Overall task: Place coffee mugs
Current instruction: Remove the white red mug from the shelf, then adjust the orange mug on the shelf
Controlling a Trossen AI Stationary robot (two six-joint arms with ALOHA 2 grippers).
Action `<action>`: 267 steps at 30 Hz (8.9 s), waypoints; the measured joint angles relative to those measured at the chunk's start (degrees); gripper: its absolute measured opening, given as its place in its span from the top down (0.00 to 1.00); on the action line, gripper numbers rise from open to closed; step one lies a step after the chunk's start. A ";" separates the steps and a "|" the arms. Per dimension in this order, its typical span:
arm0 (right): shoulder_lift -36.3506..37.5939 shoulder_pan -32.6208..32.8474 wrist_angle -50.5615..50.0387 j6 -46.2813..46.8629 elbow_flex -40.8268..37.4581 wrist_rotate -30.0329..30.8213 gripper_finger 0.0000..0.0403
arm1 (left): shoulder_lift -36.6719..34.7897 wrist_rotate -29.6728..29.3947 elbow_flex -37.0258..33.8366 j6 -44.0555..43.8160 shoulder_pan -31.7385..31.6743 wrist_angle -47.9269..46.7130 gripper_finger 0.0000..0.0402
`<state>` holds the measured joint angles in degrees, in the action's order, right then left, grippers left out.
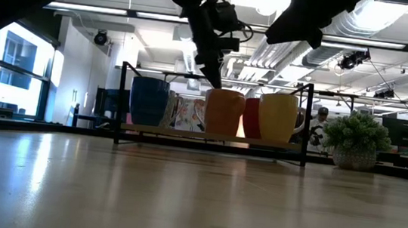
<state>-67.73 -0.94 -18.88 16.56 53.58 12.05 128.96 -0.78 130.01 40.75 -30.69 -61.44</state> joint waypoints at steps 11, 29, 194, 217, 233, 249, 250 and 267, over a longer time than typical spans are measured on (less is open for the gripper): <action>-0.01 0.73 0.13 0.13 0.00 0.46 0.80 | 1.25 0.07 0.00 -0.02 -0.03 0.09 0.73; -0.01 0.73 0.12 0.14 0.00 0.46 0.80 | 1.21 1.62 0.00 0.44 -0.09 -0.27 0.73; -0.01 2.98 -0.10 -2.98 0.02 4.00 0.80 | -17.59 3.04 -24.74 -18.58 28.32 -2.07 1.00; -0.02 2.98 -0.09 -3.16 0.01 3.78 0.80 | -17.61 5.18 -39.34 -23.23 31.64 14.40 1.00; -0.02 2.89 -1.83 -4.00 0.02 2.94 0.80 | -17.71 0.29 -38.80 -26.61 33.54 14.30 0.81; -0.09 2.69 -4.61 -7.94 0.02 5.55 0.80 | -22.73 -6.42 -28.17 -21.44 32.83 3.24 0.70; -0.15 2.41 -4.79 -8.07 0.02 6.06 0.80 | -24.18 -5.46 -28.45 -22.23 32.31 2.31 0.70; -20.22 -14.63 -23.63 -22.28 36.45 -10.05 0.76 | -47.95 -4.47 -54.97 -34.60 31.66 9.32 0.70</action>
<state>-87.94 -15.57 -42.51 -5.72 90.03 2.00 81.01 -5.24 75.04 6.15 0.97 -52.12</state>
